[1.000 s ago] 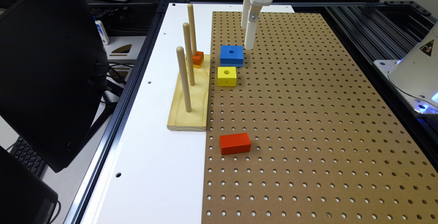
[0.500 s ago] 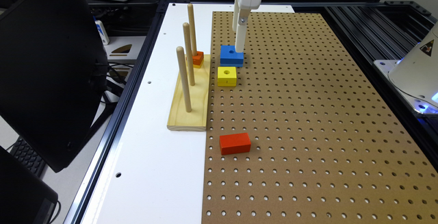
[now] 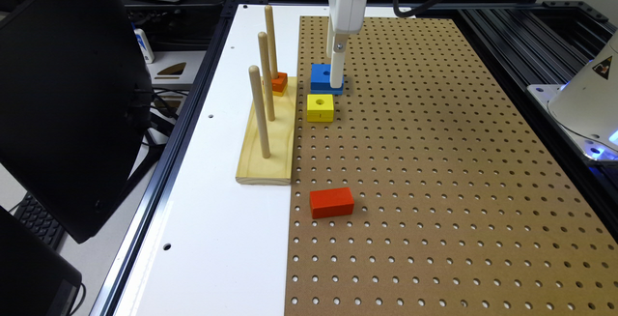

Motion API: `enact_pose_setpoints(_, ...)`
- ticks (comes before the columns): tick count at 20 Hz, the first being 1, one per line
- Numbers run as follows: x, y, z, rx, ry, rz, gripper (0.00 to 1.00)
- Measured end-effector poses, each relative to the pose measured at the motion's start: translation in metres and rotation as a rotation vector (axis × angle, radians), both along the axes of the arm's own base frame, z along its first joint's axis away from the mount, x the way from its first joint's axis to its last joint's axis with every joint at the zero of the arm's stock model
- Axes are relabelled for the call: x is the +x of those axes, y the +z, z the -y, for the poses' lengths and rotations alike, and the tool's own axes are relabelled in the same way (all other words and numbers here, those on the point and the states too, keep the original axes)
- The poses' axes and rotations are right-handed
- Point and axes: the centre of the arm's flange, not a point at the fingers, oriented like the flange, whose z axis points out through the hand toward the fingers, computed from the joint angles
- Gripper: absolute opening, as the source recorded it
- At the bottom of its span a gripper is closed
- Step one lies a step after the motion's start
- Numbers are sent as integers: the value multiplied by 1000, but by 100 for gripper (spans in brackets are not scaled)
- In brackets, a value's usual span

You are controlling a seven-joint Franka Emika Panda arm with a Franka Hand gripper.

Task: Pick up yellow block.

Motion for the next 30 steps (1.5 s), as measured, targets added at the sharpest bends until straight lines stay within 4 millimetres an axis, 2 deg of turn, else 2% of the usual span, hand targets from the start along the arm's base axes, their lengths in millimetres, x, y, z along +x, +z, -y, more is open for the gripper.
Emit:
enact_pose_setpoints(5, 2, -20, 0, 3, -1, 2, 100)
enact_pose_setpoints(11, 3, -22, 0, 3, -1, 1, 100)
enact_pose_setpoints(15, 3, -35, 0, 5, -1, -2, 100)
enact_pose_setpoints(21, 3, -39, 0, 6, -1, -4, 100)
enact_pose_setpoints(27, 3, -66, 0, 10, -3, -2, 100)
enact_pose_setpoints(30, 3, -70, 0, 10, -3, 1, 100)
